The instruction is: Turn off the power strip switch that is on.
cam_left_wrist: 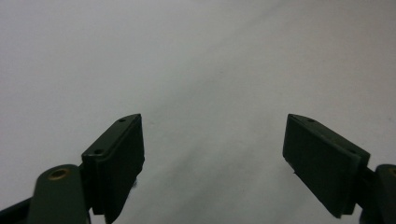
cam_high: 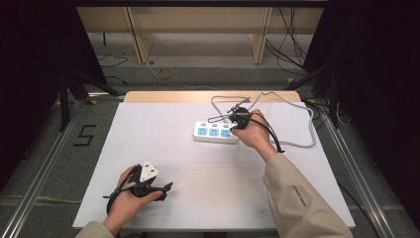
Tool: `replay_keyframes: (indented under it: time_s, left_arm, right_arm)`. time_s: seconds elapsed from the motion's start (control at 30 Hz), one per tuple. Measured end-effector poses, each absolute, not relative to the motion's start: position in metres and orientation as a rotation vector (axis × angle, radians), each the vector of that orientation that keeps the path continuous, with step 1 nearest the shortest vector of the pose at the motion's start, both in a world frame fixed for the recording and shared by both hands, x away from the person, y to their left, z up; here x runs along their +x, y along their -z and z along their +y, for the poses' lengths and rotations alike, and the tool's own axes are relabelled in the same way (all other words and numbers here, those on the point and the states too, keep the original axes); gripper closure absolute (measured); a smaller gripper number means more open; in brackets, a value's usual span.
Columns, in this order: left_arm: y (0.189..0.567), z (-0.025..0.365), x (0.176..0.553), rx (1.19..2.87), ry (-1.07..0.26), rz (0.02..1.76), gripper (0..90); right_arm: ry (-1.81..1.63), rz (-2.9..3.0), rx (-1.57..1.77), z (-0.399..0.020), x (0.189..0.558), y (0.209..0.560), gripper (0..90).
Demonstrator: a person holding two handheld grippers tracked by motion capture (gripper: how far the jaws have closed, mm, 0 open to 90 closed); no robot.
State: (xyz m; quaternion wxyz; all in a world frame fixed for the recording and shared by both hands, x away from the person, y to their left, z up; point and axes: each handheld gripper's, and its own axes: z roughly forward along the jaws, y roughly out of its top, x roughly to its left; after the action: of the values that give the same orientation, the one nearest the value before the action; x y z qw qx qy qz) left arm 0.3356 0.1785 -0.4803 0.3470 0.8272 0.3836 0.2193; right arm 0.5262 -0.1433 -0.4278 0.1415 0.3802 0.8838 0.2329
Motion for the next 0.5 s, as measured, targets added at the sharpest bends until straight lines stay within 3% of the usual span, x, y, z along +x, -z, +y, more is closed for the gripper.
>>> replay_keyframes:
  time_s: [0.5]
  left_arm:
    - [0.481, 0.178, 0.336, 2.145, -0.568, 1.001, 20.6]
  right_arm:
    - [-0.721, 2.560, 1.102, -0.167, 0.489, 0.428, 90.0]
